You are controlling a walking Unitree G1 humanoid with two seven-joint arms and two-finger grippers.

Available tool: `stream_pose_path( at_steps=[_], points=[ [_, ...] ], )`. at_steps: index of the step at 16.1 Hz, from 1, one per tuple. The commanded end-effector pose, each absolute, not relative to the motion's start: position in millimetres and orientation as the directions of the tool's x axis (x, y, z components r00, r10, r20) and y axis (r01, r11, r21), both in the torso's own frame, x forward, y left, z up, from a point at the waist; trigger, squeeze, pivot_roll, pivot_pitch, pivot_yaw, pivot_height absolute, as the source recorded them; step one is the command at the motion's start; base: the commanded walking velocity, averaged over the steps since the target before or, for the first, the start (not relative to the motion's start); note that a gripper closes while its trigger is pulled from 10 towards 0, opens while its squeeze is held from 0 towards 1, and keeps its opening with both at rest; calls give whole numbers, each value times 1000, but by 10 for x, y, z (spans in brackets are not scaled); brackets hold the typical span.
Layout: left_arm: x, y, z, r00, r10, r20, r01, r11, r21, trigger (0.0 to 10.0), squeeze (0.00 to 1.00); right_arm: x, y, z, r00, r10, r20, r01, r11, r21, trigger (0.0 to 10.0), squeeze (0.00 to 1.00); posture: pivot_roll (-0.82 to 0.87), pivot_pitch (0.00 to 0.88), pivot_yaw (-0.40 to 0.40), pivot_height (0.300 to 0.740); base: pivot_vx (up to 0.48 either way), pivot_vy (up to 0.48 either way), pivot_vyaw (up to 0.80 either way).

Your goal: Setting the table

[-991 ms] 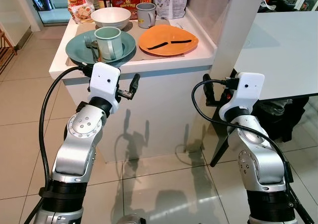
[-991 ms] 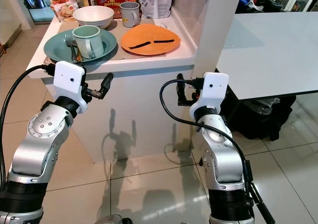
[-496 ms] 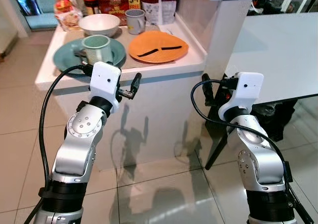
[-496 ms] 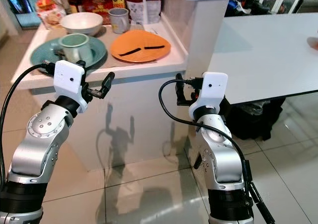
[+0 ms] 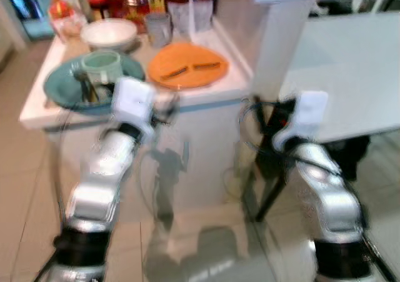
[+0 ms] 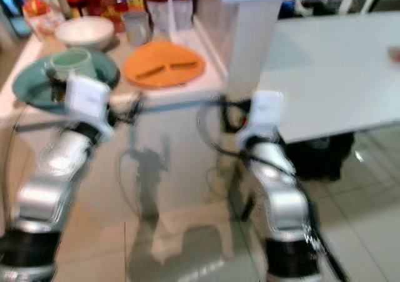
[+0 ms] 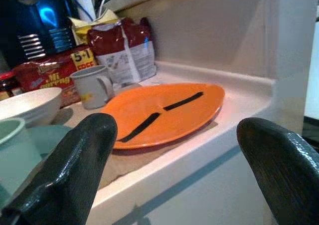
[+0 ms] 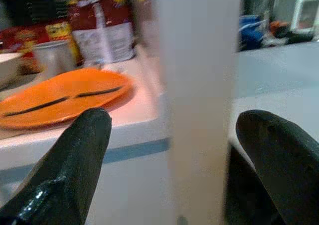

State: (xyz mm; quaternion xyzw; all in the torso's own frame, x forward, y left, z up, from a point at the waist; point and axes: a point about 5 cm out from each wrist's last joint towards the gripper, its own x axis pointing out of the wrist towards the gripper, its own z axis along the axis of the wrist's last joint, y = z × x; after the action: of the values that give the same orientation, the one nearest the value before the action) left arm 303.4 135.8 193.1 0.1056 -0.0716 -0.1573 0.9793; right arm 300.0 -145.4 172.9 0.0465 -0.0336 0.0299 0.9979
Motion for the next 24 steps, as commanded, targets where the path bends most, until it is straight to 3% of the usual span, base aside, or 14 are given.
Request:
stream_pose_path(
  at_steps=[1, 14, 19, 24],
  points=[
    [3040, 1465, 1987, 949, -293, 121, 256, 934, 249, 10000, 0, 3001, -1343, 1788, 991, 93, 92, -102, 990, 100, 10000, 0, 110, 0, -1, 740, 382, 0, 0],
    [3018, 1395, 2044, 926, -344, 155, 300, 920, 251, 10000, 0, 2994, -1327, 1785, 990, 111, 89, -120, 988, 96, 10000, 0, 110, 0, -2, 740, 378, 0, 0],
    [2963, 1268, 2156, 874, -424, 238, 373, 899, 230, 10000, 0, 2996, -1326, 1788, 990, 112, 88, -121, 988, 97, 10000, 0, 110, 0, -1, 740, 0, 0, 0],
    [3084, 1142, 2170, 856, -462, 231, 410, 880, 241, 10000, 0, 3013, -1333, 1794, 991, 110, 82, -119, 986, 114, 10000, 0, 104, 0, 3, 740, 0, 0, 0]
  ],
)
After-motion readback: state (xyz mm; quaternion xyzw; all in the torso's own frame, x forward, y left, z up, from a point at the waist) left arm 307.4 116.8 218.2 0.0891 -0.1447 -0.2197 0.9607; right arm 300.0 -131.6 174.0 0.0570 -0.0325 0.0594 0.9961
